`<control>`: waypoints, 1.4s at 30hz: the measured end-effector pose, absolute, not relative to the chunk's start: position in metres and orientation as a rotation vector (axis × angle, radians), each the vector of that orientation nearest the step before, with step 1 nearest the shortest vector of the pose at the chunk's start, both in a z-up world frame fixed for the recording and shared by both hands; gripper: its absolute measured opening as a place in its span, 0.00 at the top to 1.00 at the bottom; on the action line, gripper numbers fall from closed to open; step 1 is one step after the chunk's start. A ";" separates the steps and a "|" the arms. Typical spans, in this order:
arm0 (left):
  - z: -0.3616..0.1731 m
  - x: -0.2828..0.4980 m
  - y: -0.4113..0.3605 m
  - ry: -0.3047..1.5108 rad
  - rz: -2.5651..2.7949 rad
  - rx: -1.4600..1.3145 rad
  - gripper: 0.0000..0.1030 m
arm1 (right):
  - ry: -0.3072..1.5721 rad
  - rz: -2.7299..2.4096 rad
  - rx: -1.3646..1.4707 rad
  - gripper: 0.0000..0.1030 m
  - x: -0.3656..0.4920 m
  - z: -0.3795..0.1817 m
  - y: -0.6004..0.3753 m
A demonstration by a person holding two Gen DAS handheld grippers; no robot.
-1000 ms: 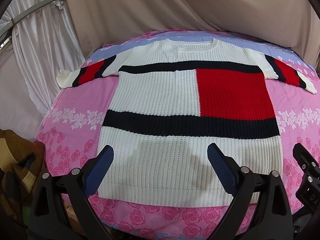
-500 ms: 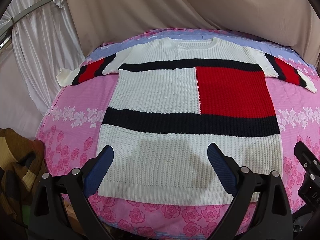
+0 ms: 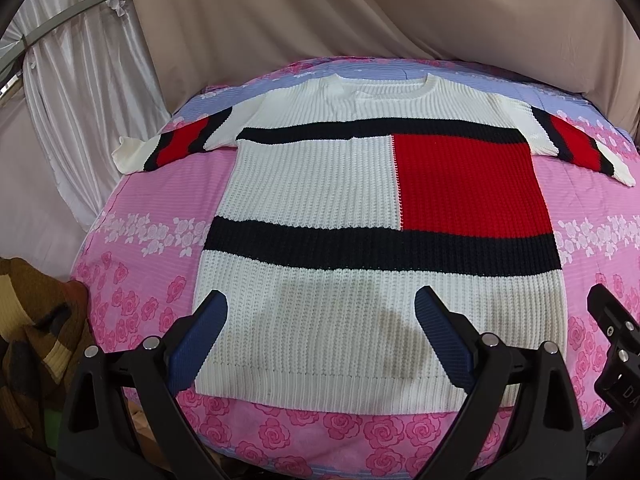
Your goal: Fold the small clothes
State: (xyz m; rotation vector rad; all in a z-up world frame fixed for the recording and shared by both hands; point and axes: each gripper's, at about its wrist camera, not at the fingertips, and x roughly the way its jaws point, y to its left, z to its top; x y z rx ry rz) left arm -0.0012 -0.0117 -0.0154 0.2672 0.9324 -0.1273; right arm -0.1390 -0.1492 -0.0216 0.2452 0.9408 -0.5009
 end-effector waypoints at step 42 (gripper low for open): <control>-0.034 0.073 -0.074 1.050 -0.233 0.006 0.10 | 0.672 -0.685 0.806 0.08 -0.140 -0.072 -0.485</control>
